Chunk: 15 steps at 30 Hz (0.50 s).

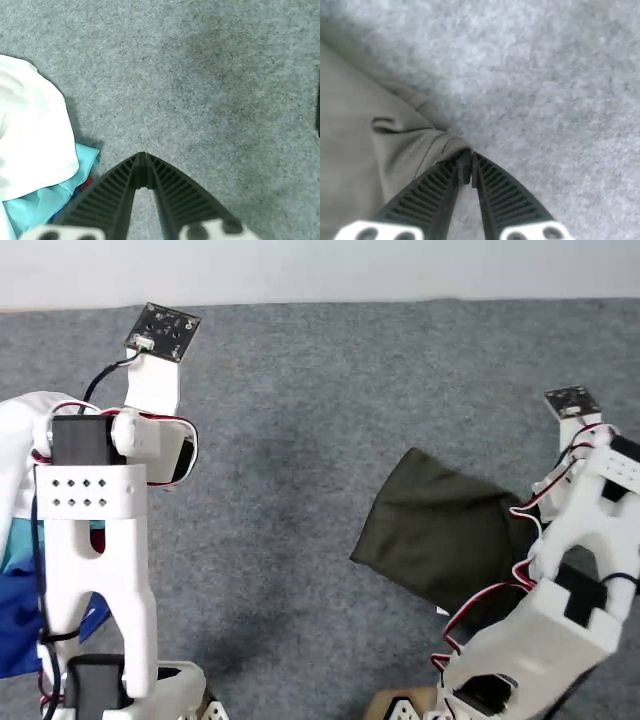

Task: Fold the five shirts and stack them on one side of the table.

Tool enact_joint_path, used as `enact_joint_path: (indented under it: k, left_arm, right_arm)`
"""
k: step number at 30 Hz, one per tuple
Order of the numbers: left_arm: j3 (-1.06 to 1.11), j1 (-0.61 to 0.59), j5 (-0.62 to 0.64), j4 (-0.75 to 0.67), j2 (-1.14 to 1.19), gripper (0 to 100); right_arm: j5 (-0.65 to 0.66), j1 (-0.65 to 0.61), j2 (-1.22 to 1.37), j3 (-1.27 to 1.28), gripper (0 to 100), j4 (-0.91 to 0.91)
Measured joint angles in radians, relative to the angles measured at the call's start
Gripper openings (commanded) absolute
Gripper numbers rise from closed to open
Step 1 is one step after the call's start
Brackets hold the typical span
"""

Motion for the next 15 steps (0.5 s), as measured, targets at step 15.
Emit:
enact_joint_path:
  k: [15]
  left_arm:
    - [0.000,0.000,0.000,0.000,0.000,0]
  right_arm:
    - [0.000,0.000,0.095,-0.114,1.2,-0.100]
